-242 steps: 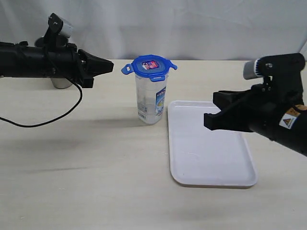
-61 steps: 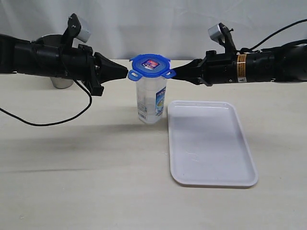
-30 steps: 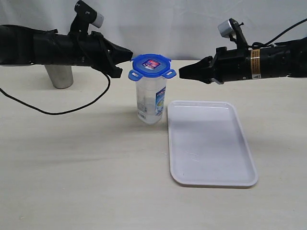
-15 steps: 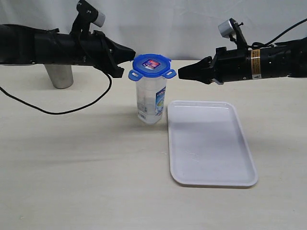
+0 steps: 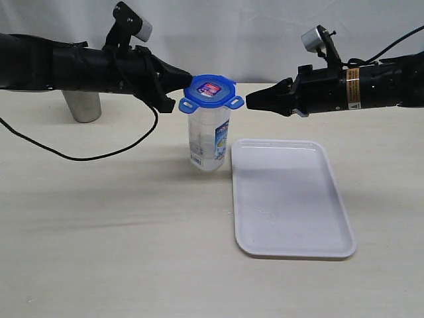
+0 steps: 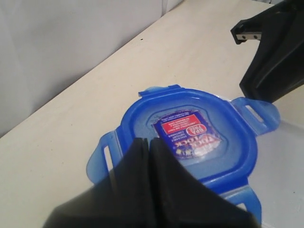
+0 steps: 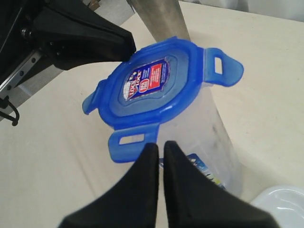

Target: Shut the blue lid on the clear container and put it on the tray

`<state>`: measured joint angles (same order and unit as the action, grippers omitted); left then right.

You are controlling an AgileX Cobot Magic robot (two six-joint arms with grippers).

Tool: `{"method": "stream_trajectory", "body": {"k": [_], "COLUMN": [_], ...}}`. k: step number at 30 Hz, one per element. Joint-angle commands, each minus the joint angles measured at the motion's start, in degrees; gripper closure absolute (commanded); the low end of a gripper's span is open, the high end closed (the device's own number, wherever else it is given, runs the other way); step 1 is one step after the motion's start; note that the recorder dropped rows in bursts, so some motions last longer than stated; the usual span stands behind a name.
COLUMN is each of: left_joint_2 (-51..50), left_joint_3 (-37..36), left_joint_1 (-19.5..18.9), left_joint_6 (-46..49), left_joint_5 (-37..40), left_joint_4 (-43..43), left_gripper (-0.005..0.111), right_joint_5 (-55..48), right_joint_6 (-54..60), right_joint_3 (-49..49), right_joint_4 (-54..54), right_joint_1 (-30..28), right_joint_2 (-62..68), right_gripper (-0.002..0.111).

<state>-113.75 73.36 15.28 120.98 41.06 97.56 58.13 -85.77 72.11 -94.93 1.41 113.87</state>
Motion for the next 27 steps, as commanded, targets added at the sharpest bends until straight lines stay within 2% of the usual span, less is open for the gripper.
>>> {"method": "stream_trajectory", "body": {"k": [1,11,17,20,27], "left_joint_2": [-0.04,2.1,6.53,8.06,10.77], "left_joint_3": [0.35,-0.06,-3.02,-5.24,-9.58], "left_joint_1": [0.11,-0.02,-0.24,-1.28,-2.41], "left_joint_6": [1.73,1.73,1.73,1.73,1.73], "left_joint_5": [0.79,0.57,-9.68,-10.42,-13.46], "left_joint_4": [-0.02,-0.02,0.82,2.39,2.39], "left_gripper": [0.107,0.107,0.107,0.107,0.107], "right_joint_5": [0.37,0.27,-0.17,-0.17,-7.79], "right_joint_6": [1.16,1.54,2.37,2.59,11.15], "right_joint_3": [-0.32,-0.32,-0.32,-0.88,-7.37], "right_joint_4": [0.2,-0.05,-1.11,-1.25,8.28], "right_joint_1": [0.02,-0.09,-0.98,-2.31,-4.9], "right_joint_2": [-0.63,-0.75,-2.27,-3.45,-6.73], "right_gripper": [0.104,0.104,0.104,0.104,0.104]}}
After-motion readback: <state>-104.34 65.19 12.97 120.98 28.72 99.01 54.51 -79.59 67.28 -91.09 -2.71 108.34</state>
